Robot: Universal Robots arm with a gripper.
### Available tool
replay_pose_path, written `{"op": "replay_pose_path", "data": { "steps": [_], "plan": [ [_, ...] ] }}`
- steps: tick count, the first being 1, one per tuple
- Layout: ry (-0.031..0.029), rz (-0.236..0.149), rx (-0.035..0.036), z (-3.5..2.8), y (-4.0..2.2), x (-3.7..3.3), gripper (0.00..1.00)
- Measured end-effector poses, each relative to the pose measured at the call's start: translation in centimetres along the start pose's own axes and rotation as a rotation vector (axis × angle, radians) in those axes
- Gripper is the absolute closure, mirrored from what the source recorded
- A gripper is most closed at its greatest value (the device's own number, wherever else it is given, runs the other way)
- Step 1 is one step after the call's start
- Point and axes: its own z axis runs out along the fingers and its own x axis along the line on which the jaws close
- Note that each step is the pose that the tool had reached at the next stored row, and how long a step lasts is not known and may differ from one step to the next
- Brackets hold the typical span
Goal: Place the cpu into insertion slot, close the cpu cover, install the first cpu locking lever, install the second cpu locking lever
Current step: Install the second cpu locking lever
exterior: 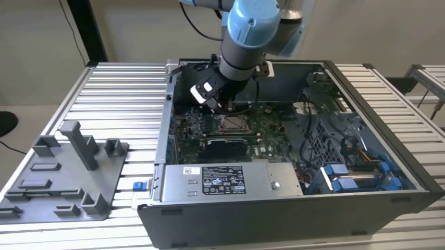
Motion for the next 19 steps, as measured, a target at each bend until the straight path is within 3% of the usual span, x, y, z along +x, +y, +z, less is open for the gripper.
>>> {"op": "replay_pose_path", "data": {
  "steps": [3,10,15,19],
  "plan": [
    [-0.0001,0.000,0.0001,0.21,-0.02,-0.10,1.00],
    [0.0010,0.000,0.0001,1.34,0.03,-0.50,1.00],
    [0.0102,-0.001,-0.0005,1.86,0.07,-0.59,1.00],
    [0.0107,-0.001,-0.0004,2.01,0.08,-0.66,1.00]
  ]
}}
